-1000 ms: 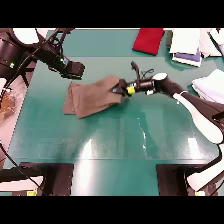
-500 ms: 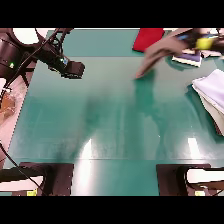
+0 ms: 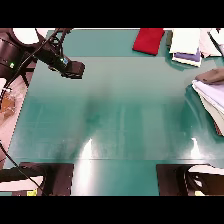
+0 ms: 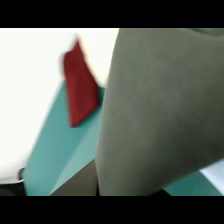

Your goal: Fold the shirts.

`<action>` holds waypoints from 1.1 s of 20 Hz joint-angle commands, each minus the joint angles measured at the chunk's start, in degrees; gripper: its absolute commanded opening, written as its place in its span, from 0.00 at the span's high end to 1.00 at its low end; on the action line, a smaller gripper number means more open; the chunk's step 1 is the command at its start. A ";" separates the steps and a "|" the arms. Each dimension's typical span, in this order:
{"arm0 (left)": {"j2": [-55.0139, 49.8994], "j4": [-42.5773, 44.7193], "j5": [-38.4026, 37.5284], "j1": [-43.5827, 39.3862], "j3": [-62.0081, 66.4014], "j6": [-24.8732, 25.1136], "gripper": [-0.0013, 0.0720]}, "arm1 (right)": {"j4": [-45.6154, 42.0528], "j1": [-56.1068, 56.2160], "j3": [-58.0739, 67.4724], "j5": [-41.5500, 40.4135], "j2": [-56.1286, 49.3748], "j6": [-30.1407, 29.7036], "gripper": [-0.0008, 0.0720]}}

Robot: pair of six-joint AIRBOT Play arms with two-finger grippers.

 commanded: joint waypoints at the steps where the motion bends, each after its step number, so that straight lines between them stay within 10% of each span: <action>1: 0.02 -0.96 0.15 0.04 -0.02 -0.37 0.94 | -9.51 -9.55 -6.43 6.43 0.07 1.03 0.90; 3: 0.02 -2.12 -0.52 0.04 -0.02 -0.50 0.94 | -9.64 -10.58 -12.39 5.55 0.02 1.38 0.84; 7: 0.17 -4.42 -2.43 0.04 -0.02 -0.48 0.94 | -8.48 -11.58 -17.46 6.01 -0.87 1.57 0.20; 16: 0.92 -7.65 -1.73 0.04 0.09 -0.50 0.94 | 9.88 -24.26 18.80 16.22 -0.87 11.06 0.20; 22: 0.92 -13.05 -1.75 0.04 0.09 -0.46 0.94 | 26.36 7.85 17.68 9.64 11.58 5.49 0.21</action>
